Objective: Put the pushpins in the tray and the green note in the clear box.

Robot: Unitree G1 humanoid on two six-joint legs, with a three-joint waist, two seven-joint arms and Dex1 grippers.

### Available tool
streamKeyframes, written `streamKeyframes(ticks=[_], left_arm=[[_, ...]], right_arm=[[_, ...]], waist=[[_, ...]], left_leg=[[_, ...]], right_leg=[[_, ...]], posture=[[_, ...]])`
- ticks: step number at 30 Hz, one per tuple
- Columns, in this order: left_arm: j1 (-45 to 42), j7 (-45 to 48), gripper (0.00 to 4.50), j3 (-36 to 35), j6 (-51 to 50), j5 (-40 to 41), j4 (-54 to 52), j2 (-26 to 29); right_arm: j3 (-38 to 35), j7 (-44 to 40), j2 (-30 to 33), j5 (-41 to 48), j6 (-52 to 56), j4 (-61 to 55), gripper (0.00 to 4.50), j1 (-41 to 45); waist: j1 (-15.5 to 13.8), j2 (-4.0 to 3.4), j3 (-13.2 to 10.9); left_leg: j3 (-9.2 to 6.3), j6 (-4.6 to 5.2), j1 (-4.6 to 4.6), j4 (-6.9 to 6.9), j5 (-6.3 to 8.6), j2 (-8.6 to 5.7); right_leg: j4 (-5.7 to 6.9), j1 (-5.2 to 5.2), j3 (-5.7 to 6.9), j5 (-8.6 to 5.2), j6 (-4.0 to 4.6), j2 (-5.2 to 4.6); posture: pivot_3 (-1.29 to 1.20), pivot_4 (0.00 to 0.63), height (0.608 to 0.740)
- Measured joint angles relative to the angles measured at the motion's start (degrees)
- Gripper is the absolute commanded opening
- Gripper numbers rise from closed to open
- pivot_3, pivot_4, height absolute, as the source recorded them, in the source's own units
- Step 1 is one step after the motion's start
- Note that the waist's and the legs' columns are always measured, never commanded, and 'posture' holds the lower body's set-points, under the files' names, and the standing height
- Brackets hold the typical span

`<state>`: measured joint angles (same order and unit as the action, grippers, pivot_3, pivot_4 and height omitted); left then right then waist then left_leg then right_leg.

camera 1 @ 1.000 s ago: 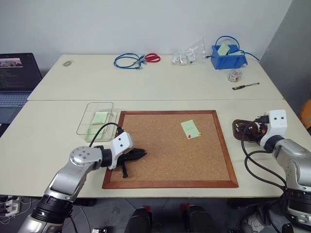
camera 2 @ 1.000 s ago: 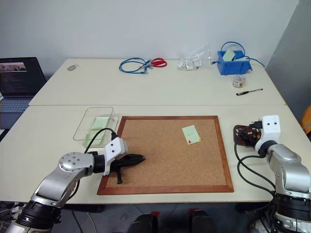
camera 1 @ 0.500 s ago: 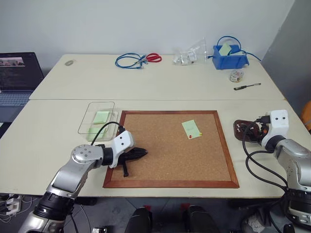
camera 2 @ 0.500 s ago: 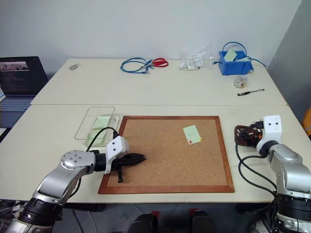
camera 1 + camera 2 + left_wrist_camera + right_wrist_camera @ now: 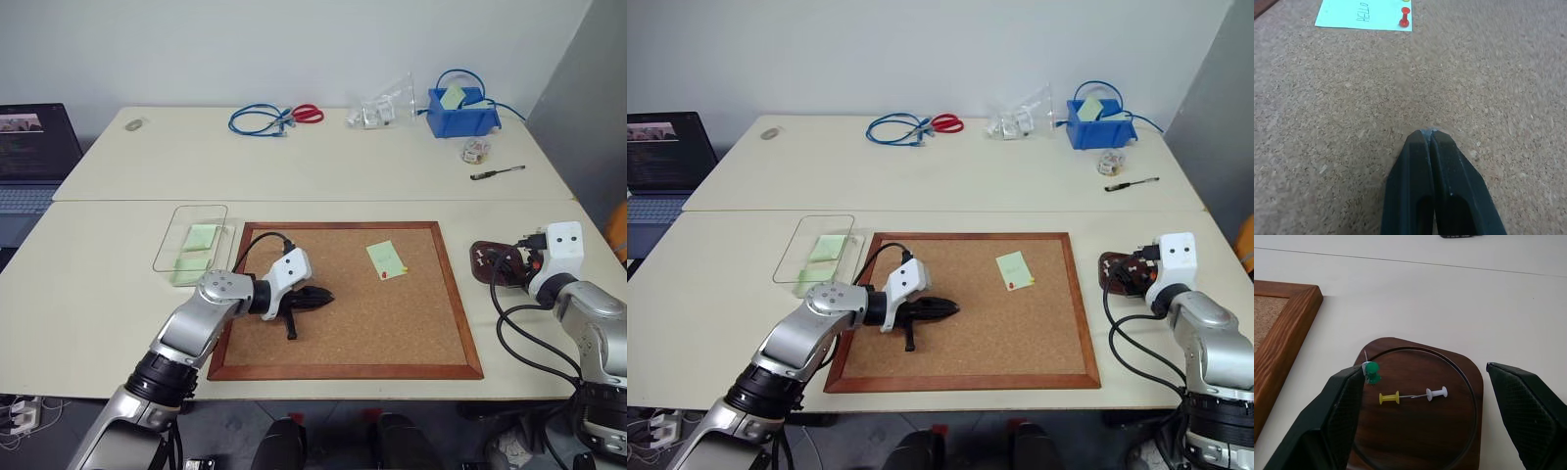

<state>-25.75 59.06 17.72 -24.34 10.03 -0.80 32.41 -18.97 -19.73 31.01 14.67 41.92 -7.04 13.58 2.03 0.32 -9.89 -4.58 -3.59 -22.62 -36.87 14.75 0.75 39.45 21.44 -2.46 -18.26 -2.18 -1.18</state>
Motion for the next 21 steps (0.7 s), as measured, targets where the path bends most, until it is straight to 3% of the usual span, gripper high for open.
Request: streamKeyframes(ticks=[21], left_arm=[[-2.7, 1.3, 0.0, 2.7, 0.9, -2.2, 2.7, 1.3]], right_arm=[[-2.4, 0.7, 0.3, 0.6, 2.2, -5.4, 4.15, -5.8]], waist=[[0.3, -0.13, 0.1]], left_leg=[[0.05, 0.03, 0.5, 0.02, -0.01, 0.03]], right_leg=[[0.1, -0.33, -0.1, 0.01, -0.05, 0.05]], posture=[[0.0, 0.15, 0.74]])
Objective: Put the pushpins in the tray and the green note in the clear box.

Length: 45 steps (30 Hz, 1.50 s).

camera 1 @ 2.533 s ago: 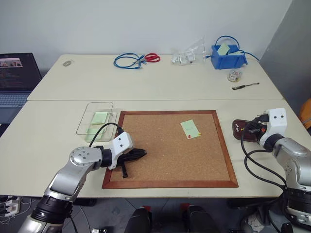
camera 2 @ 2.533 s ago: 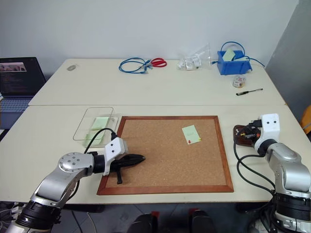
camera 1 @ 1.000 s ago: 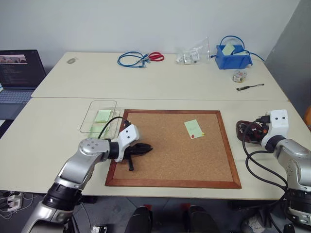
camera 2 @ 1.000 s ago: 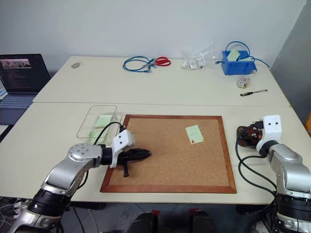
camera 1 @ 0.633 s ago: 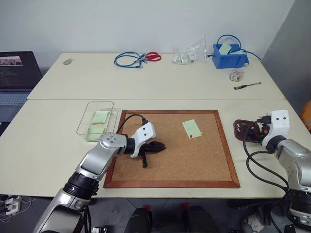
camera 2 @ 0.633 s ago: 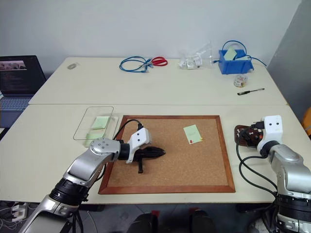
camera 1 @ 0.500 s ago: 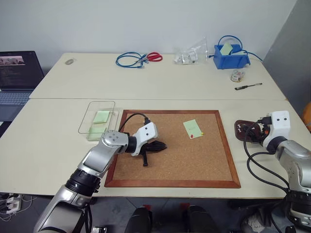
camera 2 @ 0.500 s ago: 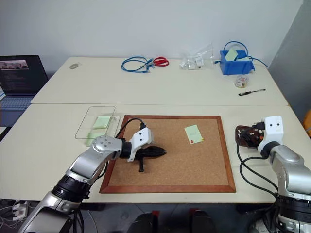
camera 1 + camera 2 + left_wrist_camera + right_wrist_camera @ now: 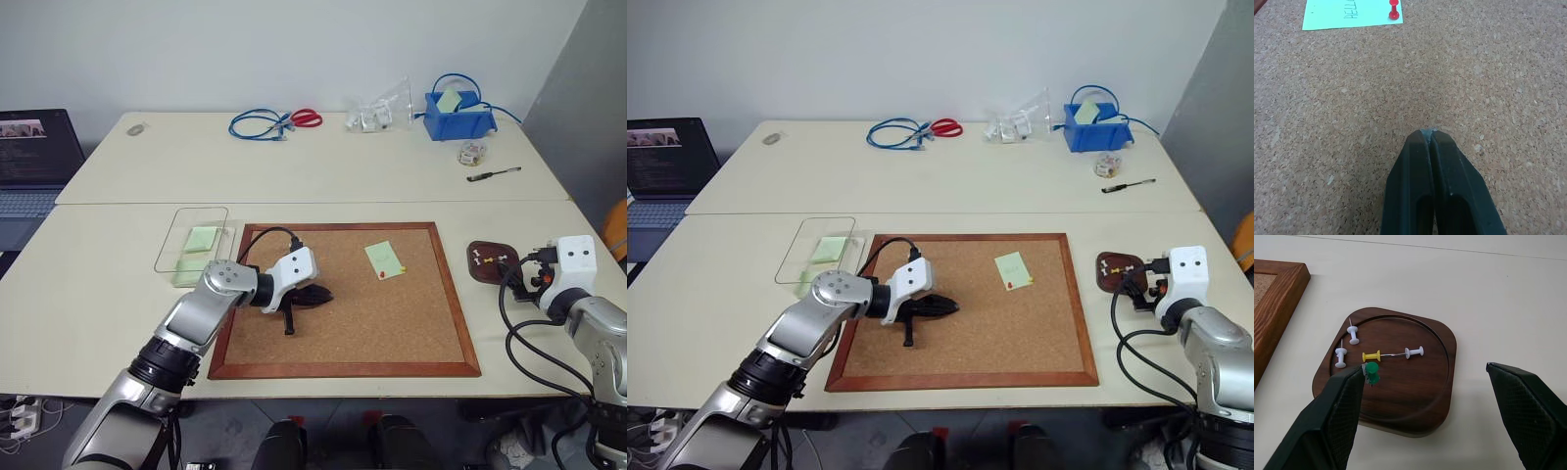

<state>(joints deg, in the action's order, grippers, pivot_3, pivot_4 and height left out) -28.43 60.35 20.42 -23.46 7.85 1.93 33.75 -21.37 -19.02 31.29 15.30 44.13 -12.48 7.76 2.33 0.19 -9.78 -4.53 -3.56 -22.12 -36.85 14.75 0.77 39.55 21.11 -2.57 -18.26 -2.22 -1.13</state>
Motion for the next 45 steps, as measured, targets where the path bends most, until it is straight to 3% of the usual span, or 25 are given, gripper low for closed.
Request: streamKeyframes(ticks=[31, 37, 45], left_arm=[[0.0, 0.0, 0.0, -0.3, 0.1, 0.0, 0.1, -0.1], [0.1, 0.0, 0.0, -0.5, 0.2, 0.0, 0.2, -0.2], [0.1, -0.1, 0.0, -0.5, 0.4, 0.0, 0.2, -0.3]], right_arm=[[1.5, -0.2, 0.0, 0.0, -2.8, 3.6, 4.15, 0.9], [3.8, -4.7, 1.5, 0.6, -6.4, 0.8, 4.15, 1.7], [12.9, -15.9, 2.0, 3.9, -10.6, -1.9, 4.15, 4.6]], waist=[[0.0, 0.0, 0.0], [0.0, 0.0, 0.0], [-0.1, 0.03, 0.0]], left_leg=[[0.0, 0.0, 0.0, 0.0, 0.0, 0.0], [0.0, 0.0, 0.01, 0.0, 0.0, 0.0], [-0.03, 0.0, 0.01, 0.0, 0.0, 0.0]], right_leg=[[-0.01, -0.01, 0.0, 0.0, -0.01, 0.0], [-0.01, -0.01, 0.0, -0.01, -0.01, 0.0], [-0.03, -0.03, 0.03, -0.01, -0.01, 0.0]], posture=[[0.0, 0.15, 0.74], [0.0, 0.15, 0.74], [0.0, 0.15, 0.74]])
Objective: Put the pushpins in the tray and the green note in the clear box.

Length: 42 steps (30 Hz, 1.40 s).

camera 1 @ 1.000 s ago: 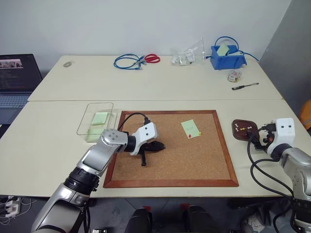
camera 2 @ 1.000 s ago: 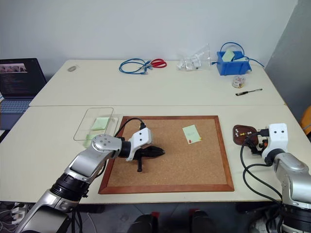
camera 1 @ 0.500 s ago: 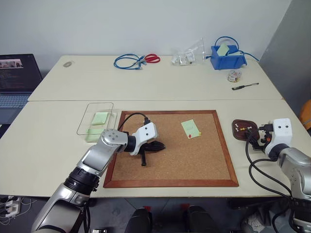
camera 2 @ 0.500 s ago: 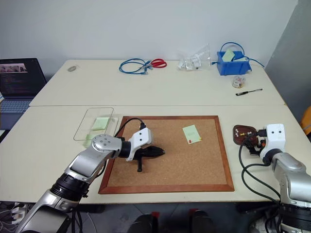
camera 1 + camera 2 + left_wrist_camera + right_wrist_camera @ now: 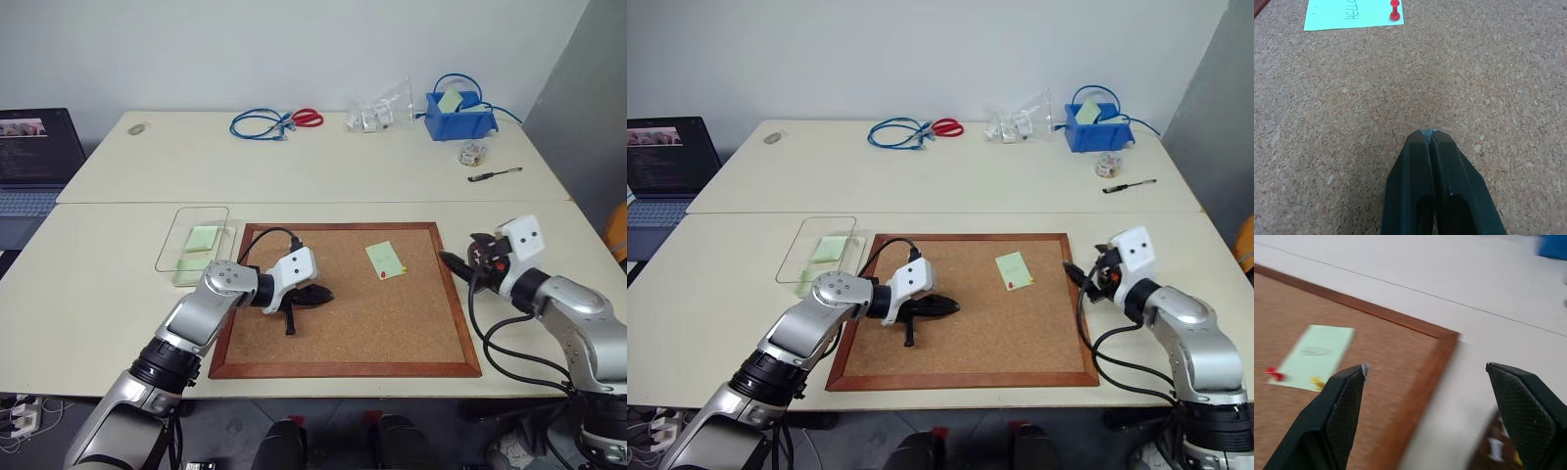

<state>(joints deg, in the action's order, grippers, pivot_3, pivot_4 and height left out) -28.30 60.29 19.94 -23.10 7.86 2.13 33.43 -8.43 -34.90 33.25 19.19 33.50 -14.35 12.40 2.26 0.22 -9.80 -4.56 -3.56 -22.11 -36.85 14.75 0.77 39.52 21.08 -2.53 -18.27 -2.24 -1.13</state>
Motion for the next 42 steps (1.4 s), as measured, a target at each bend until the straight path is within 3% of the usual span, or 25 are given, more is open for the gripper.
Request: streamKeyframes(ticks=[6, 13, 37, 42], left_arm=[[0.6, -0.1, 0.0, -0.6, -0.3, 0.1, -0.4, 0.0], [1.9, -0.9, 0.0, -1.1, -1.0, 0.1, -1.8, 0.0], [3.3, -0.9, 0.0, -1.2, 3.3, -0.3, -1.3, 0.9], [3.0, -0.8, 0.0, -1.2, 3.3, -0.3, -1.0, 0.9]], right_arm=[[5.2, -7.8, 0.7, 0.0, -4.3, 4.6, 4.15, 2.6], [8.4, -11.1, -0.2, -0.5, -7.5, 10.2, 4.15, 4.3], [12.7, -11.2, -5.5, -3.3, -13.2, 15.1, 4.15, 6.4], [13.1, -11.2, -6.2, -4.6, -14.8, 17.9, 3.33, 6.4]], waist=[[0.1, 0.01, 0.0], [0.3, 0.02, 0.0], [0.8, 0.02, 0.0], [0.8, 0.02, 0.0]], left_leg=[[0.0, 0.0, 0.02, 0.0, 0.0, 0.02], [-0.01, 0.0, 0.03, 0.01, 0.0, 0.04], [-0.02, 0.01, 0.11, 0.07, 0.01, 0.06], [-0.02, 0.01, 0.11, 0.07, 0.01, 0.05]], right_leg=[[0.0, 0.0, -0.01, 0.0, 0.0, 0.01], [0.0, 0.01, -0.01, 0.0, 0.01, 0.04], [0.01, 0.0, -0.03, 0.0, 0.01, 0.07], [0.01, 0.0, -0.03, 0.0, 0.02, 0.07]], posture=[[0.0, 0.15, 0.74], [0.0, 0.15, 0.74], [0.0, 0.15, 0.74], [0.0, 0.15, 0.74]])
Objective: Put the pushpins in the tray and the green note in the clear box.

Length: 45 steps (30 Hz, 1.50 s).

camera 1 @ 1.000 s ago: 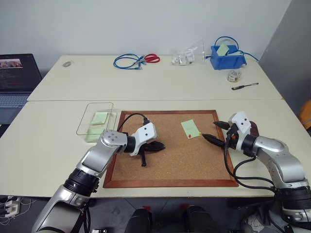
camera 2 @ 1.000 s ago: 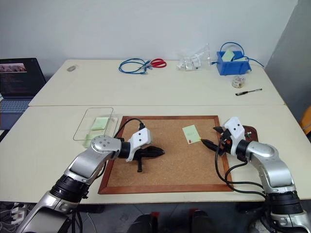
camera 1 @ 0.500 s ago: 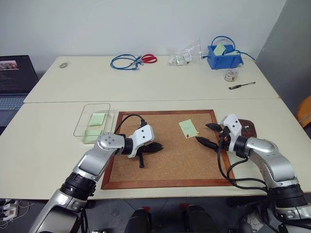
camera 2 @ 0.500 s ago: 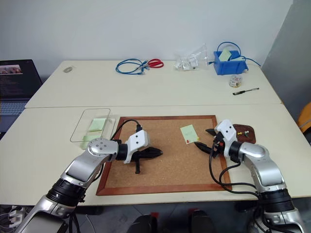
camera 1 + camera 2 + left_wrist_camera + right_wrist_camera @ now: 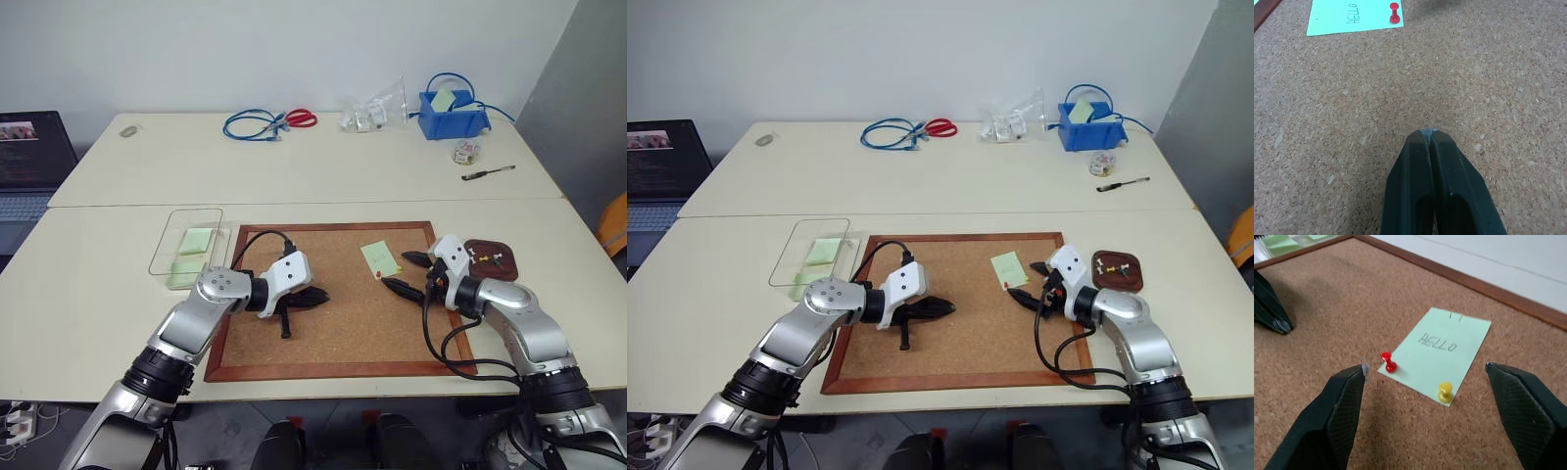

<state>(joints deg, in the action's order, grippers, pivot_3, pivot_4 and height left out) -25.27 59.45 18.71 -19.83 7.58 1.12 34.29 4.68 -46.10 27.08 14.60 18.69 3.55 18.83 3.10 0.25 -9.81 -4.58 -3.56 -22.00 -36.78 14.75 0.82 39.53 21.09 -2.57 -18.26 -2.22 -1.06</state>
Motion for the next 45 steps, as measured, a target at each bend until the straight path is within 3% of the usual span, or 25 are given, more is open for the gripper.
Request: streamKeyframes(ticks=[8, 18, 30, 45], left_arm=[[0.2, -0.1, 0.0, 0.0, 0.0, 0.0, -0.3, -0.1], [0.5, -0.2, 0.0, -0.1, -0.1, 0.0, -0.6, 0.0], [1.1, -0.3, 0.0, -0.1, -0.1, 0.0, -0.9, -0.1], [1.3, -0.2, 0.0, -0.1, -0.8, 0.0, -1.2, -0.1]], right_arm=[[-0.1, 0.0, 0.1, -0.6, -1.8, 2.4, 1.69, 0.0], [-0.4, 0.8, -0.1, -0.5, -2.0, 2.4, 0.05, 0.0], [-1.1, 1.4, -0.3, -0.1, -0.9, 1.4, 0.05, -0.5], [-4.9, 2.9, 1.8, 2.4, 1.9, -8.8, 0.05, -0.5]], waist=[[0.0, 0.0, 0.0], [0.0, 0.0, 0.0], [0.0, 0.0, 0.0], [-0.1, 0.03, 0.0]], left_leg=[[0.0, 0.0, 0.0, 0.0, 0.0, 0.0], [0.0, 0.0, 0.0, 0.0, 0.0, 0.0], [0.0, 0.0, -0.02, 0.0, 0.0, -0.01], [0.0, 0.0, -0.04, 0.02, 0.0, -0.01]], right_leg=[[0.01, 0.0, 0.0, 0.0, 0.0, 0.0], [0.01, 0.0, 0.0, 0.0, 0.0, 0.0], [0.0, 0.01, 0.0, 0.0, 0.0, -0.01], [-0.03, 0.01, 0.0, 0.0, 0.0, -0.01]], posture=[[0.0, 0.15, 0.74], [0.0, 0.15, 0.74], [0.0, 0.15, 0.74], [0.0, 0.15, 0.74]])
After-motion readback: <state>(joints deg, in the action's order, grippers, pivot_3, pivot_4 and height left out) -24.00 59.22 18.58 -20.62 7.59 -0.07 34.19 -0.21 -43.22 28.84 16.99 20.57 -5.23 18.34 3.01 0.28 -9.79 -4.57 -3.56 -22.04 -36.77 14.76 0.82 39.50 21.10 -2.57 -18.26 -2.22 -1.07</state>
